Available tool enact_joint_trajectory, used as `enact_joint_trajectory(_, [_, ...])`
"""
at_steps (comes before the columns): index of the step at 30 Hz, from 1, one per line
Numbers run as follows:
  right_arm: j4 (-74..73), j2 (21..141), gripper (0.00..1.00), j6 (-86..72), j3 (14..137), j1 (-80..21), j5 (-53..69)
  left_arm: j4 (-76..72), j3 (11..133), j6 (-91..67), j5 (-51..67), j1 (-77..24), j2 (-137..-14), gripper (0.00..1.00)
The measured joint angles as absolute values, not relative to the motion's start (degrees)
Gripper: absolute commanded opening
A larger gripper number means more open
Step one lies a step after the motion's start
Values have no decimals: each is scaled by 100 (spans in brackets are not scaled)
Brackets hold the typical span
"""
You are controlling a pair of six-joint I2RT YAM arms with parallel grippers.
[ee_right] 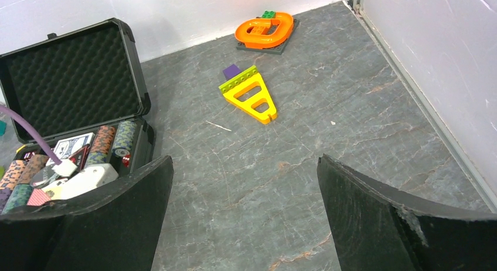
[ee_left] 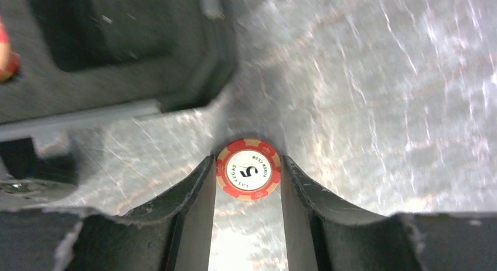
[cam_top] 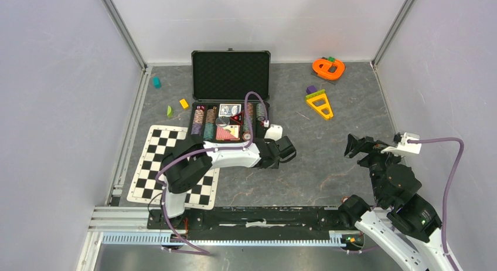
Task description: Pack up texas hold em set
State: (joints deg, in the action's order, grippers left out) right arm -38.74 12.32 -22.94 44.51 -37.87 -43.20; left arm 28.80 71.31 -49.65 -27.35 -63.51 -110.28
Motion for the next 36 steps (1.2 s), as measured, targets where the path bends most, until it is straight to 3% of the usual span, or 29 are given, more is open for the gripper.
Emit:
enact_joint_trajectory(8, [-3872, 1232, 99, -2338, 4451, -3787, -4217, 3229, 7393, -4034, -1708, -6851, -11069, 48])
enact_joint_trajectory(12, [-3874, 1232, 98, -2379, 4451, -3787, -4189, 3347, 7699, -3454, -1208, -6943, -11246, 65])
enact_joint_trajectory(18, [-3918, 1232, 99, -2401, 4453, -3787, -4182, 3874, 8093, -2864, -1000, -6963, -11450, 81])
enact_joint_trajectory(24, [-3979, 1232, 98, -2405, 4456, -3787, -4180, 4405, 8538, -2443, -779, -6963, -11603, 70])
enact_joint_trajectory(36, [-3999, 1245, 98, -2416, 4458, -3787, -4134, 4718, 9059, -2165, -543, -6932, -12084, 67])
